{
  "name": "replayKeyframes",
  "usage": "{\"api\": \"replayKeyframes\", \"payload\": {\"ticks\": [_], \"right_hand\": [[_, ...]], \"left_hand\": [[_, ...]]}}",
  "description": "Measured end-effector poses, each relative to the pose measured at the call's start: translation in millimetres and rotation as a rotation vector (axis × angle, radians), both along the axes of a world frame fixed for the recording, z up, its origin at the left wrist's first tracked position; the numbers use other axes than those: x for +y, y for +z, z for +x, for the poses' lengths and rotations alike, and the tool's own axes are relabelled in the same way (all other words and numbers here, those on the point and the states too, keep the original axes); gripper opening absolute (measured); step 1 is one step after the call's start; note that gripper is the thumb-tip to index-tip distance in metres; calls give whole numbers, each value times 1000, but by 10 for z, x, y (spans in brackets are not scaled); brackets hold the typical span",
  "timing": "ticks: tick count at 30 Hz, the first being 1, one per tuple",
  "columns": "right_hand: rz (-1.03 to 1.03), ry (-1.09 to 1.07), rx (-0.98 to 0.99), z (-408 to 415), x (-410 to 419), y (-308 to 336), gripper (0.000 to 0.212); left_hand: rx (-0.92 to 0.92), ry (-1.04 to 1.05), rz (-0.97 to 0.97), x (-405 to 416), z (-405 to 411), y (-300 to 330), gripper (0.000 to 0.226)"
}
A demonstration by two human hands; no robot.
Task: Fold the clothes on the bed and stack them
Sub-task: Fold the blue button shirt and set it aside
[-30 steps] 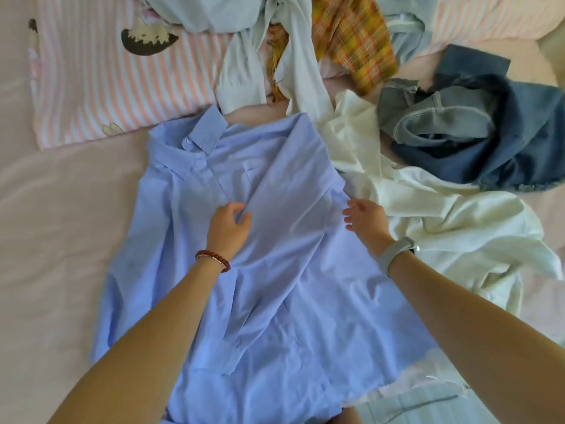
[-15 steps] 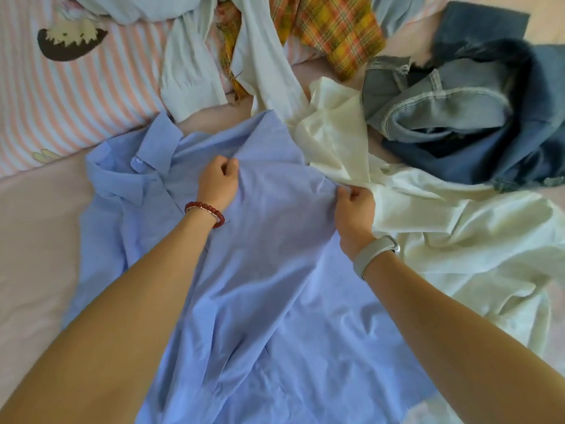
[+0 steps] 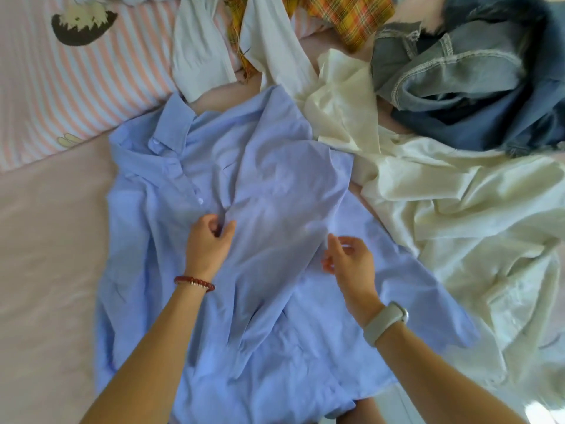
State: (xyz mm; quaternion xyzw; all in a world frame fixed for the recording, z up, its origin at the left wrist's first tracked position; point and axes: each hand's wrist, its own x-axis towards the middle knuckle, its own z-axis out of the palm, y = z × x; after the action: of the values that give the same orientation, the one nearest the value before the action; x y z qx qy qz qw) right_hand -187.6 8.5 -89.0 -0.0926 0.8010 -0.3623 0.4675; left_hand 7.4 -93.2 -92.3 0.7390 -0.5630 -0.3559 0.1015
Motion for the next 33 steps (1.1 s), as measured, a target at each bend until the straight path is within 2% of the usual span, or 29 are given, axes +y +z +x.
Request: {"api": "replayKeyframes", "payload": {"ticks": [5,8,10,14,16,19,21,23,25,26,28,29,31,33], "right_hand": [[289,346,-76,584,425,59,36],[352,504,-39,805,509,116,32],[320,492,-13,921,525,128,22],[160,146,-139,1119,612,196,18],[68,92,-195,1174,696,281,15],[87,171,-196,1225,840,303,8],[152,248,-221,1261,916,252,6],[206,342,-236,1276,987,183,14],[246,378,-258,1281,1031,108,13],[252,383,-291,1295,1032,131,5],[274,404,-341,1332,1056,156,7],[297,448,-282,1347,1079,176,5],[341,584,21,1368,1161,203,14],[235,648,299,1401,1221,285,15]], "left_hand": [[-98,-32,152,632,424,-87,47],[-81,3,240,879,465,-33,35],[-38,17,226,958,475,39,38],[135,53,124,1001,569,235,37],[160,109,62,1032,664,289,29],[97,95,124,1135,831,260,15],[96,69,268,1251,924,227,18],[163,130,358,1387,1002,212,20],[172,147,380,1519,1080,185,20],[151,111,388,1586,1108,175,17],[103,50,369,1727,1136,155,23],[96,61,323,1788,1137,171,20],[56,142,143,1897,1166,246,3],[-65,219,-107,2014,1246,292,22]]}}
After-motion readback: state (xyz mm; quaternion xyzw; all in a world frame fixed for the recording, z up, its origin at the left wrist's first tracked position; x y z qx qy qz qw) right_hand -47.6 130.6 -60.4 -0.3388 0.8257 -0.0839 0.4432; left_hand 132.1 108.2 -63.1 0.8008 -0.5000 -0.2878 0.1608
